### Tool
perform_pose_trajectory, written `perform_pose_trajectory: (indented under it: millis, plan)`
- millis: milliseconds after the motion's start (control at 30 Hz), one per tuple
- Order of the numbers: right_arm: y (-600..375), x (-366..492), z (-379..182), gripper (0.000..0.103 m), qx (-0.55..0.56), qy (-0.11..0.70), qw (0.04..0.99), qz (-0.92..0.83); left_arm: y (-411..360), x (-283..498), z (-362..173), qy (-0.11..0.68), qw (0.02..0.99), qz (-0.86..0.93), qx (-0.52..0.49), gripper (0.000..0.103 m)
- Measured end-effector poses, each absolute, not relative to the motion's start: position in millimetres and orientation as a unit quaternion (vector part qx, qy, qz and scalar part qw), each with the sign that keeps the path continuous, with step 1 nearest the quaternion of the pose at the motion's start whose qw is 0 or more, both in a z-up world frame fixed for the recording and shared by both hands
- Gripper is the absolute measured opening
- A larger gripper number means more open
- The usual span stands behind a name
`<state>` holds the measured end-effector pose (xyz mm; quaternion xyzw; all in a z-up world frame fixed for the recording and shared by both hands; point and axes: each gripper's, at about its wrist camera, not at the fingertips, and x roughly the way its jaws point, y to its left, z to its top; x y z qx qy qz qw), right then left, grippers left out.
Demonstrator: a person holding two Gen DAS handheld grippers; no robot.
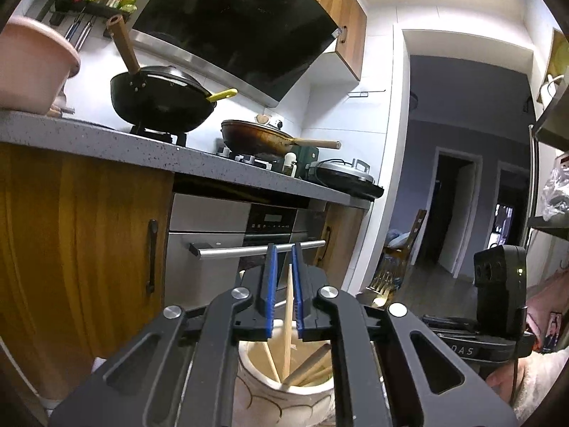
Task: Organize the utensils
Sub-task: 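Lower chopstick into tall cup with left tool while right tool lowers spoon into short cup, then open both tools and pull them back from the holder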
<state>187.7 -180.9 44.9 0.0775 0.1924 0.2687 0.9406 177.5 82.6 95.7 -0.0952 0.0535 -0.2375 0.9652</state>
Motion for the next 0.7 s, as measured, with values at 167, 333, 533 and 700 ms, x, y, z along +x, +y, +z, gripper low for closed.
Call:
perform_pose_trajectory:
  millis: [167, 333, 533, 700]
  plan:
    - [-193, 168, 54, 0.022, 0.075, 0.180, 0.947, 0.257, 84, 152, 111, 0.043, 0.969, -0.231, -0.076, 0.020]
    - [-202, 143, 51, 0.037, 0.062, 0.170, 0.951, 0.249, 84, 116, 114, 0.043, 0.971, -0.226, -0.061, 0.038]
    - [-211, 125, 33, 0.062, 0.043, 0.165, 0.960, 0.224, 72, 80, 92, 0.066, 0.975, -0.207, -0.035, 0.057]
    - [-215, 117, 18, 0.078, 0.019, 0.143, 0.969, 0.201, 62, 65, 65, 0.090, 0.978, -0.188, -0.023, 0.069]
